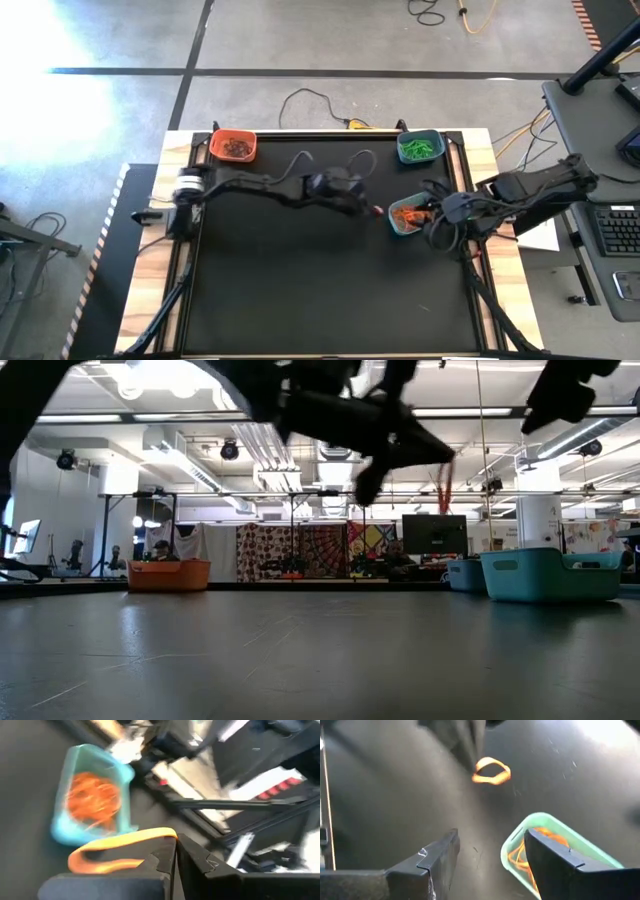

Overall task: Sort rubber bands into baskets
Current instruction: Put the orange rubber band into the green bin

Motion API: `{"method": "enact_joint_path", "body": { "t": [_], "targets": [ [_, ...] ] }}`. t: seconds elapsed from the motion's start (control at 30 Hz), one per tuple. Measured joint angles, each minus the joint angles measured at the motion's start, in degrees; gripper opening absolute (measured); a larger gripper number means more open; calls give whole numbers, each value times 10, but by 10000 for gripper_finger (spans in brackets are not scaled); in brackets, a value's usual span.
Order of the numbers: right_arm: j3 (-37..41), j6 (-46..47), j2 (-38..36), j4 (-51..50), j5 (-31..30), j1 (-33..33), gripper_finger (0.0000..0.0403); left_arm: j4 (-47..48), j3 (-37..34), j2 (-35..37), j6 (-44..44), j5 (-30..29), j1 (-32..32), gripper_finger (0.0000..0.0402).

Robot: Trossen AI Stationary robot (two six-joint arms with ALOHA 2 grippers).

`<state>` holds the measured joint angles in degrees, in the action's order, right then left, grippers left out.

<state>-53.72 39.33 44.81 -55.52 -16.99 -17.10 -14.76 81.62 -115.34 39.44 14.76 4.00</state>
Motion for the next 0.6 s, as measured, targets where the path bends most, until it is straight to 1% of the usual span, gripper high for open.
{"method": "enact_joint_path", "body": {
  "t": [0.13, 0.2, 0.27, 0.37, 0.47, 0.6],
  "targets": [
    [13, 73, -33, -10, 4, 0, 215, 5, 107, -82, -10, 71, 8, 0],
    [13, 92, -40, -19, 4, 0, 214, 24, 150, -117, -20, 86, 9, 0],
    [15, 93, -41, -16, -10, 0, 215, 36, 187, -146, -28, 93, 9, 0],
    [24, 96, -30, -18, -16, 0, 215, 35, 235, -170, -30, 107, 10, 0],
    [41, 99, -16, -17, -8, 0, 215, 34, 256, -176, -41, 109, 10, 0],
    [64, 61, -9, -18, -12, 0, 215, 51, 255, -175, -58, 109, 11, 0]
  ]
}}
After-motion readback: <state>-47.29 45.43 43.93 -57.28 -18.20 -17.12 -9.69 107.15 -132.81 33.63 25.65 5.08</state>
